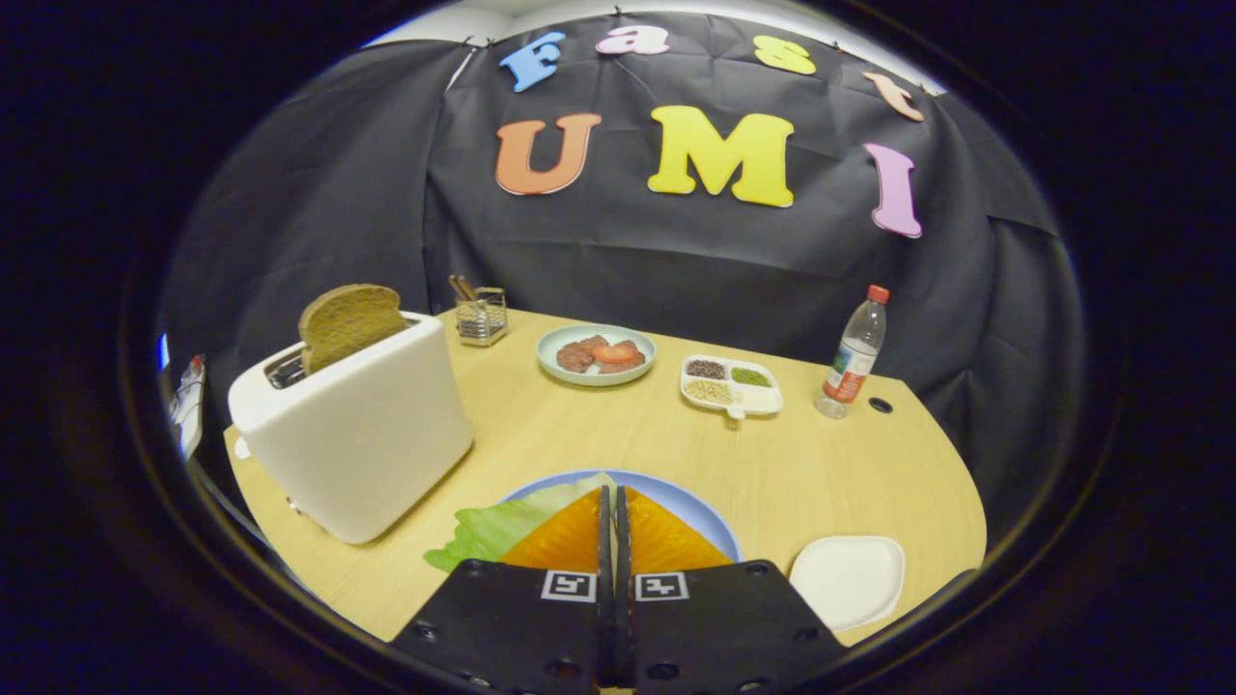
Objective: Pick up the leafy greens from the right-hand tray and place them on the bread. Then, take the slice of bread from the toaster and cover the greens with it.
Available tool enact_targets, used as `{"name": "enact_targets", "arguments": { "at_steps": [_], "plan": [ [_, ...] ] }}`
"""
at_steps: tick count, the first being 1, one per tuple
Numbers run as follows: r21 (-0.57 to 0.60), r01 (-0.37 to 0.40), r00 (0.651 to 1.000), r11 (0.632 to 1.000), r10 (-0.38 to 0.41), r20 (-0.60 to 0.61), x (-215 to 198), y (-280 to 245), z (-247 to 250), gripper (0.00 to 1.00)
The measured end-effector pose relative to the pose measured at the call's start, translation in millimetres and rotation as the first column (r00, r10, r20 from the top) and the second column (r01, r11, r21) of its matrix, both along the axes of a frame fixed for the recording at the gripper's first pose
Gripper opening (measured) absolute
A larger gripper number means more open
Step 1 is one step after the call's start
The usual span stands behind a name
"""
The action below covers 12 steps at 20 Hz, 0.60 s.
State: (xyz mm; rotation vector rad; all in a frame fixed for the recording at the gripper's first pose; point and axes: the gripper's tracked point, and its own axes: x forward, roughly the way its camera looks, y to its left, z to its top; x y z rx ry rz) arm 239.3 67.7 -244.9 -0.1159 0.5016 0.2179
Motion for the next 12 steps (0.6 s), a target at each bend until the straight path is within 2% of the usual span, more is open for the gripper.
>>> {"name": "enact_targets", "arguments": {
  "at_steps": [5,9,10,12],
  "plan": [
    [0.022,0.058,0.995,0.998,-0.056,-0.083,28.4,-12.7,-35.8,0.00],
    [0.036,0.127,0.984,0.991,-0.121,-0.130,35.9,-25.3,-56.4,0.01],
    [0.049,0.136,0.982,0.990,-0.128,-0.140,32.0,-26.7,-58.7,0.06],
    [0.068,0.165,0.979,0.984,-0.155,-0.134,23.3,-32.7,-57.4,0.50]
  ]
}}
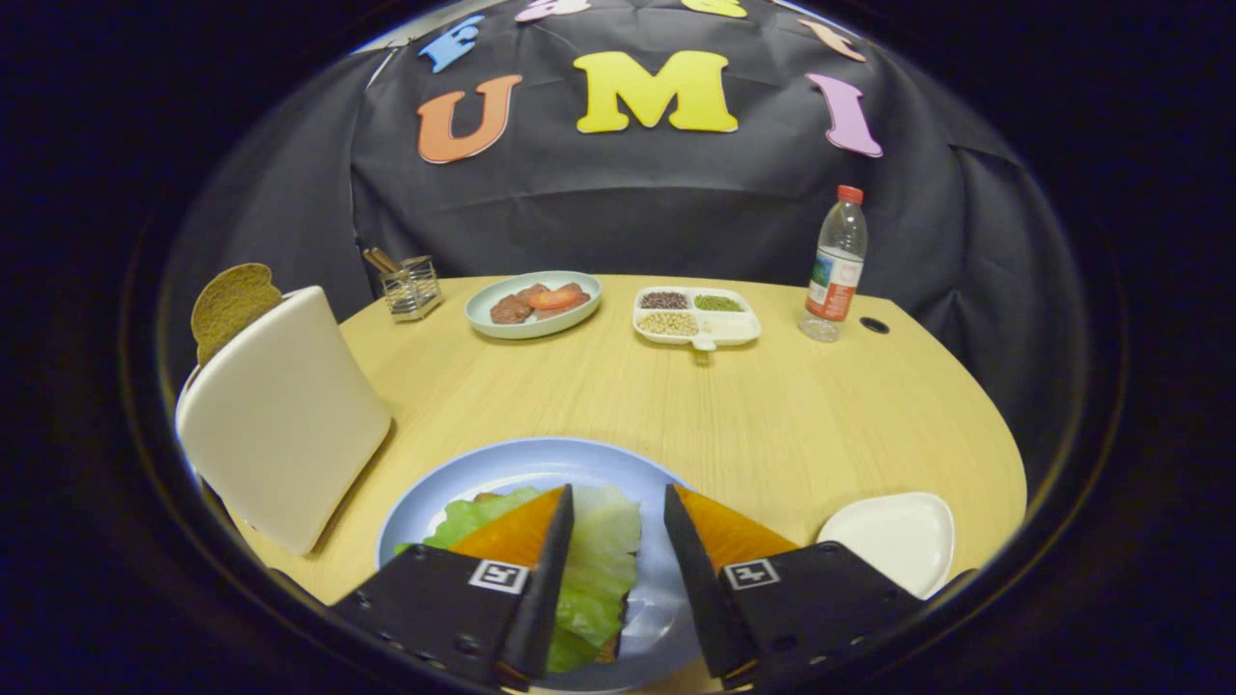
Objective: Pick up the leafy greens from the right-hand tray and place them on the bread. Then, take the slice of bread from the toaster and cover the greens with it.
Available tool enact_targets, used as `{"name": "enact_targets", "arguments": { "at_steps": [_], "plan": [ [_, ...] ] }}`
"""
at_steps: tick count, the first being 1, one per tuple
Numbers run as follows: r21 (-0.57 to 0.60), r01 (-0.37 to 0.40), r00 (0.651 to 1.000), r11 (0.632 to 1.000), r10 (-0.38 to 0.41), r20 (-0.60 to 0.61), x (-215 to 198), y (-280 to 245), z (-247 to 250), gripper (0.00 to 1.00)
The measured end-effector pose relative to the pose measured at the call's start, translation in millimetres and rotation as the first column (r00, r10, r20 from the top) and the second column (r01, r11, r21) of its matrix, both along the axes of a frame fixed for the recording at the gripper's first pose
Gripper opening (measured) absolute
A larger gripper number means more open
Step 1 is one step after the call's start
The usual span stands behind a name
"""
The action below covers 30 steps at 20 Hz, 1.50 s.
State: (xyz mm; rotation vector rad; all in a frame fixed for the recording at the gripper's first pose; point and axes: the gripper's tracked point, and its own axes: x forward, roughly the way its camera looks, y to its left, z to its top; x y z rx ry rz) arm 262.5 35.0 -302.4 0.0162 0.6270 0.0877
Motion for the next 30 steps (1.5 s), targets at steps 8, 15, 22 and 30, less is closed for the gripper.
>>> {"name": "enact_targets", "arguments": {
  "at_steps": [8,15,22,30],
  "plan": [
    [-0.017,0.023,0.994,1.000,-0.021,0.111,-36.9,-1.6,59.7,0.96],
    [0.061,0.013,0.976,0.998,-0.025,0.215,-79.2,37.1,134.6,0.96],
    [0.052,-0.071,0.957,0.996,0.053,0.287,-101.2,108.6,189.4,0.96],
    [0.080,-0.141,0.952,0.987,0.113,0.284,-96.6,208.6,199.9,0.96]
  ]
}}
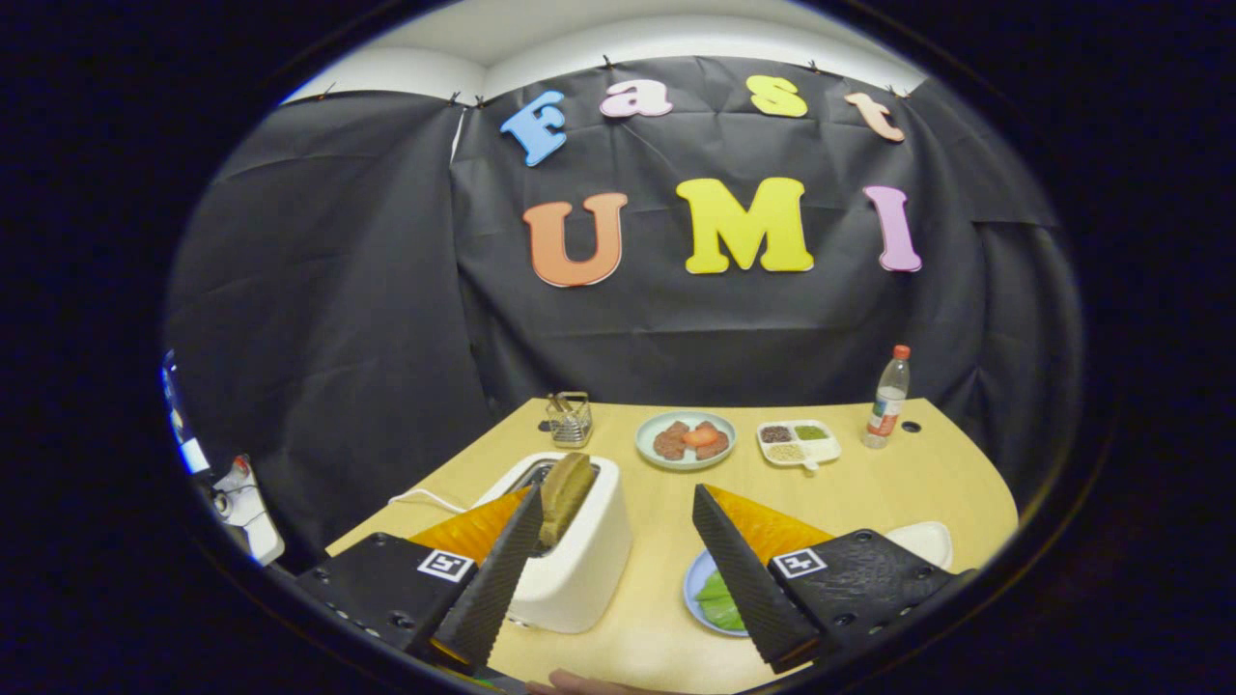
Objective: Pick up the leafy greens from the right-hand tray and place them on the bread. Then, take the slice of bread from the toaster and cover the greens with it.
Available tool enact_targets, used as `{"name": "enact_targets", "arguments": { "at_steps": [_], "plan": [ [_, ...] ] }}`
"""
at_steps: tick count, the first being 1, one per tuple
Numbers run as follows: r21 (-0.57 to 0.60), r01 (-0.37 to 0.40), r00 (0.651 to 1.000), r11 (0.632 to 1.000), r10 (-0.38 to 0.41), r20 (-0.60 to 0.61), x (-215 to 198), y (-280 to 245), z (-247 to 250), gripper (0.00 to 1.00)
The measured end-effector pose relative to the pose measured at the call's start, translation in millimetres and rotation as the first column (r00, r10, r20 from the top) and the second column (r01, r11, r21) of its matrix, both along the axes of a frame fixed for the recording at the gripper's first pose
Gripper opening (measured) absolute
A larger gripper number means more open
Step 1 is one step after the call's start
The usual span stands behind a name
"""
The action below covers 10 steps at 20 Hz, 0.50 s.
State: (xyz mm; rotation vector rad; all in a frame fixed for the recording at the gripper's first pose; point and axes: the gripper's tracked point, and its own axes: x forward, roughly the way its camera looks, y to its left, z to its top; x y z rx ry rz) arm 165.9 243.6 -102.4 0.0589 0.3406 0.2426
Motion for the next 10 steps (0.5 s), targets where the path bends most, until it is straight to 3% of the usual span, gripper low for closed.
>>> {"name": "enact_targets", "arguments": {
  "at_steps": [4,7,10],
  "plan": [
    [0.004,0.042,0.999,0.999,-0.041,-0.016,24.5,30.2,-14.8,0.96],
    [0.034,0.057,0.994,0.998,-0.054,-0.091,42.7,51.8,-32.3,0.95],
    [0.032,0.126,0.979,0.992,-0.119,-0.164,63.1,56.0,-50.5,0.92]
  ]
}}
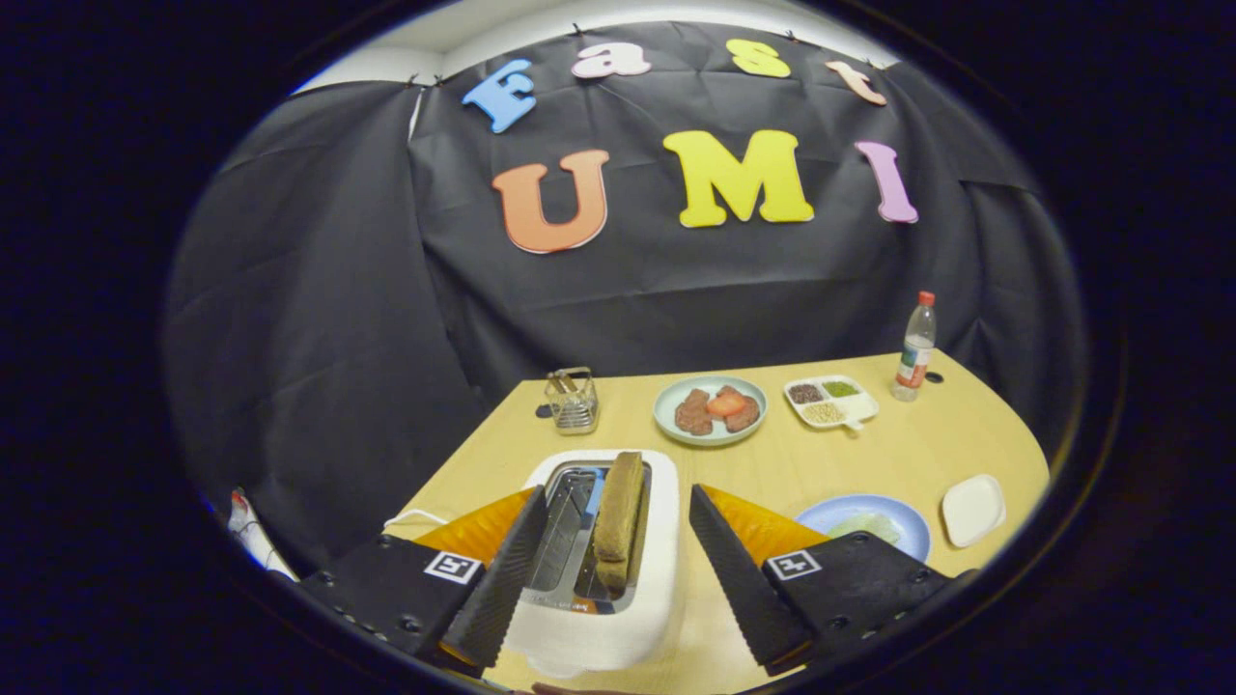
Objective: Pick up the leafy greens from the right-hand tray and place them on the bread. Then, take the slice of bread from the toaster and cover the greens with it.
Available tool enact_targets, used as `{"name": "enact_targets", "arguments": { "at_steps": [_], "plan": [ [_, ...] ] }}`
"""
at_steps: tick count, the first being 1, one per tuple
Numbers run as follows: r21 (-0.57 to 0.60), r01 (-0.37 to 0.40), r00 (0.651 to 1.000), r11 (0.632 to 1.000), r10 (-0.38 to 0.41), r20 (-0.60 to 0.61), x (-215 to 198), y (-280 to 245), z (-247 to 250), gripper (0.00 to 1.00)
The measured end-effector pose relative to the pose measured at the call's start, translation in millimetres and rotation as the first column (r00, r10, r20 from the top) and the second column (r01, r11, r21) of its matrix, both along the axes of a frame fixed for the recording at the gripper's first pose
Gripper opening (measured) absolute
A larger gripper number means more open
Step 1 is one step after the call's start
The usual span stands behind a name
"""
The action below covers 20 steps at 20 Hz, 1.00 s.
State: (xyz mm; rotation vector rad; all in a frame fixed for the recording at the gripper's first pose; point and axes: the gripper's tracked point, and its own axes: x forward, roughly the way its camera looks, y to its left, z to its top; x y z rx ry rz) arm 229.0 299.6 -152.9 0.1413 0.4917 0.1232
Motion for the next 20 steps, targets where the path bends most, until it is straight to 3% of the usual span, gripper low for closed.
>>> {"name": "enact_targets", "arguments": {
  "at_steps": [5,10,12,13,20],
  "plan": [
    [0.000,0.033,0.998,0.999,-0.033,-0.053,17.0,-0.3,-8.7,0.67],
    [-0.014,0.013,0.999,1.000,-0.014,-0.045,13.6,5.0,-5.6,0.15],
    [-0.048,0.014,0.999,0.999,-0.016,-0.029,10.1,5.9,0.7,0.15],
    [-0.057,0.014,1.000,0.998,-0.014,-0.010,9.9,6.2,7.9,0.09],
    [-0.045,0.005,0.995,0.999,0.000,0.103,-3.6,16.2,81.7,0.09]
  ]
}}
